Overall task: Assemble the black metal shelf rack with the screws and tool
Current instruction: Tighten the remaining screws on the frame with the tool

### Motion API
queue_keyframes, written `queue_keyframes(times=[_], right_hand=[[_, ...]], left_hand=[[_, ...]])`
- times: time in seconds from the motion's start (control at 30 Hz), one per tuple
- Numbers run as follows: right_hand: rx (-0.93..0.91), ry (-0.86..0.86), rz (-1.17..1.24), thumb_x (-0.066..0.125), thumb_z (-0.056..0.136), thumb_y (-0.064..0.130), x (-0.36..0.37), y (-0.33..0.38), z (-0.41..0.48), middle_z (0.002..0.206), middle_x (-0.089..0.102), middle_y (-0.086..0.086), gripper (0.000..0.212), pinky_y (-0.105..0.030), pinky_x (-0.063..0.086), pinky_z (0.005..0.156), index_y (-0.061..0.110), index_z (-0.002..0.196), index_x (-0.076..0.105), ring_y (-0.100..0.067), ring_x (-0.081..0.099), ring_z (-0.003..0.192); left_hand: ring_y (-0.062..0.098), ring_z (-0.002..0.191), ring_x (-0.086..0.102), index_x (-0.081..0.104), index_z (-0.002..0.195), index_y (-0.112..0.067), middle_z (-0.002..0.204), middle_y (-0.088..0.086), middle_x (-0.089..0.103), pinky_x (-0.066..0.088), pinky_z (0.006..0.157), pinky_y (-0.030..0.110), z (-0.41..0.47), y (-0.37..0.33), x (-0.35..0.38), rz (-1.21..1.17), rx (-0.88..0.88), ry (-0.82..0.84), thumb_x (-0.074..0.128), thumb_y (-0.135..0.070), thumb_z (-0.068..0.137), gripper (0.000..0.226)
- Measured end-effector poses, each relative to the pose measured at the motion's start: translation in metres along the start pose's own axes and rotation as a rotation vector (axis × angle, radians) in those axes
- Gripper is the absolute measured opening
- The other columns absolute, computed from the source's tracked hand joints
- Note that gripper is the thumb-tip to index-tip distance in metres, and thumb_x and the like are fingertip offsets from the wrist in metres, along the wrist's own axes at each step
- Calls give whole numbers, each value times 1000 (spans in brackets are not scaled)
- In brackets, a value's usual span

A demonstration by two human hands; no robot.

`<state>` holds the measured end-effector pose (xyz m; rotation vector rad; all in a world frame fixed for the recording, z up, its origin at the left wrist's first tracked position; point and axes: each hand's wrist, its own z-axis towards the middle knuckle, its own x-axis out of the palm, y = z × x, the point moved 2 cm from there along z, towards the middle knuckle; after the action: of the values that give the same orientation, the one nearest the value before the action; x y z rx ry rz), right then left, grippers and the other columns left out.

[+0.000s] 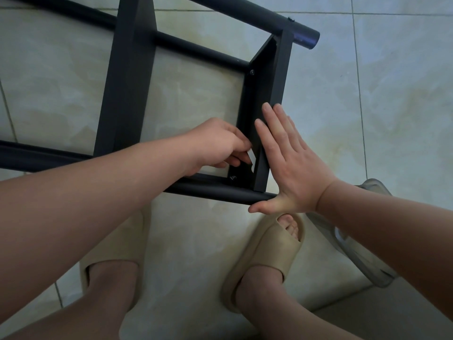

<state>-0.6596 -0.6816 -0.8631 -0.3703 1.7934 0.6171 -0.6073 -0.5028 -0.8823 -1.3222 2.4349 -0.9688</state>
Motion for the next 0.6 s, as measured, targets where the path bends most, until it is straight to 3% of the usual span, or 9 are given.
queue_keyframes(times=[0.17, 0.6], right_hand=[[-1, 1, 4, 37, 75, 95, 0, 0, 0, 165, 3, -28, 133, -61, 15, 124, -8, 157, 13, -46, 1, 155], [-4, -4, 4, 38, 76, 94, 0, 0, 0, 165, 4, -29, 133, -61, 14, 124, -8, 157, 13, -46, 1, 154]], left_hand=[[11, 76, 66, 66, 92, -24, 83, -4, 77, 45, 72, 28, 0, -2, -3, -76, 18, -45, 61, -28, 98, 9], [6, 70, 69, 69, 90, -19, 80, -4, 77, 45, 69, 27, 2, 4, 4, -34, -3, 41, 60, -26, 97, 13]])
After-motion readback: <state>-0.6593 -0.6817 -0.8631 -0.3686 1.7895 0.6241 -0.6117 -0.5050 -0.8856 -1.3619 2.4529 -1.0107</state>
